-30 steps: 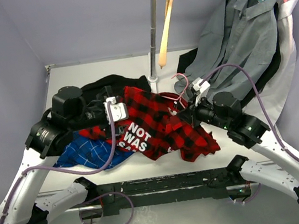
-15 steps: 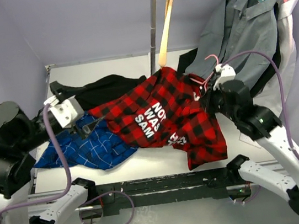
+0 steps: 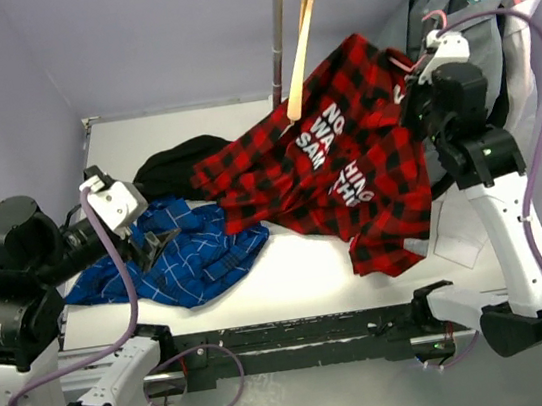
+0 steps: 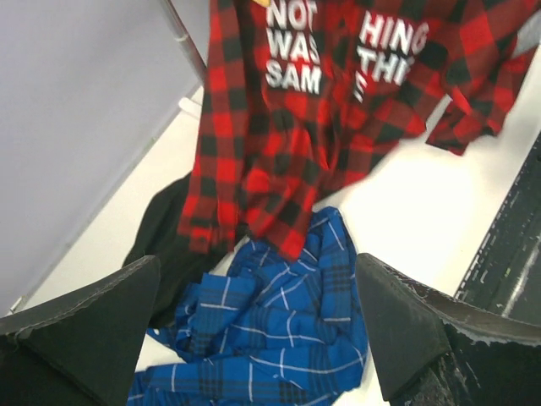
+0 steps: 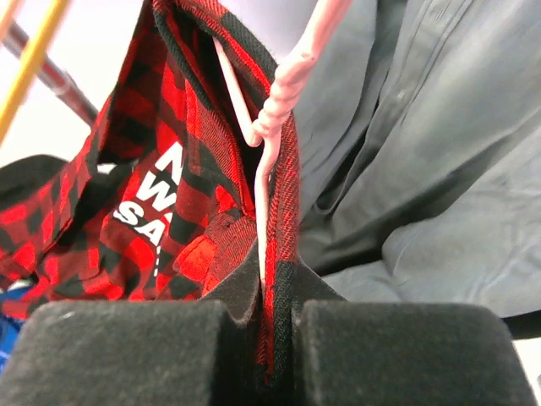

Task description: Place the shirt on the hanger

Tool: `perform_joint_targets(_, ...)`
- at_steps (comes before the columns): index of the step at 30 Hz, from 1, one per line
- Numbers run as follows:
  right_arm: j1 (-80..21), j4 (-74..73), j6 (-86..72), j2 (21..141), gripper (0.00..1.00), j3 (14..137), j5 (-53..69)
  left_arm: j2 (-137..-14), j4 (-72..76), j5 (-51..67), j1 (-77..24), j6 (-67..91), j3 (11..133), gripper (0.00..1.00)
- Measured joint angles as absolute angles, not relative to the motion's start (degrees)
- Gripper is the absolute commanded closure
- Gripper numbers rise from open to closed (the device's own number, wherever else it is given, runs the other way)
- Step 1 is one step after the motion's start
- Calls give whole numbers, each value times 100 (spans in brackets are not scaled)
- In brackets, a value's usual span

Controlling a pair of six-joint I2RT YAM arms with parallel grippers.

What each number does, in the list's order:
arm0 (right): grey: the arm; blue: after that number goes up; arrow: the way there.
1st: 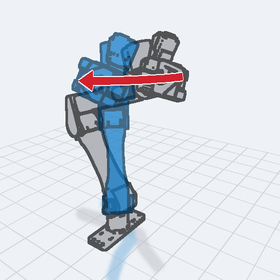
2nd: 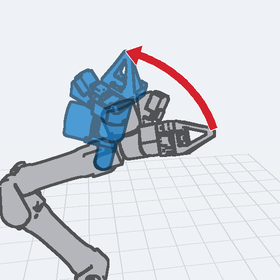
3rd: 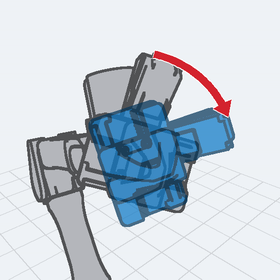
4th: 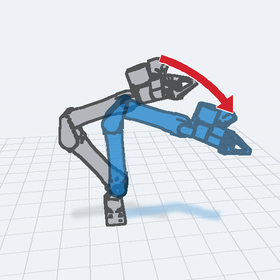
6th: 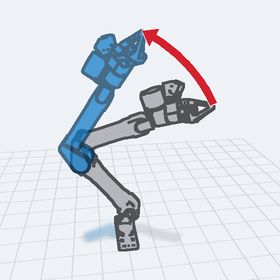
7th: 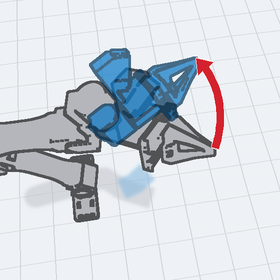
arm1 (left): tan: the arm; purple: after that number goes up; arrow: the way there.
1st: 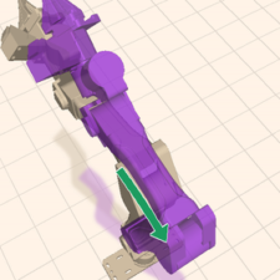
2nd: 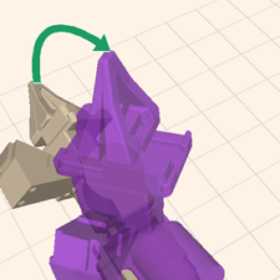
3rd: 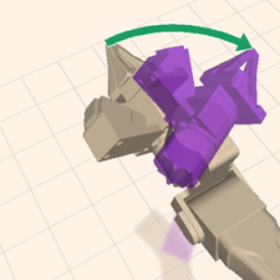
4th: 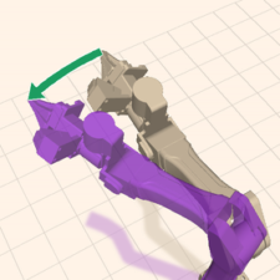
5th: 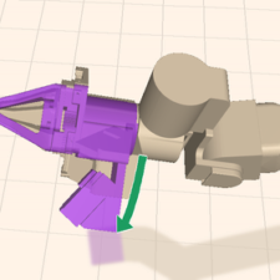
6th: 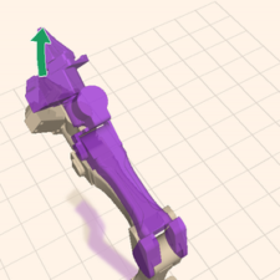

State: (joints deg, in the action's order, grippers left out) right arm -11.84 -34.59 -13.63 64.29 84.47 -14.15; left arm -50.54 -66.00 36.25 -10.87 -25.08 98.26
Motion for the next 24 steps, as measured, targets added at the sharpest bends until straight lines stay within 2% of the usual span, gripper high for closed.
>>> perform_joint_targets(8,-701,-3927,-913,7303,100,10243,-1313,-4853,-6888,3594,-1050,-2508,9686,1)
perform_joint_targets(24,-84,-4626,-790,8844,100,12477,-504,-4877,-6969,3708,-1046,-2508,9684,1)
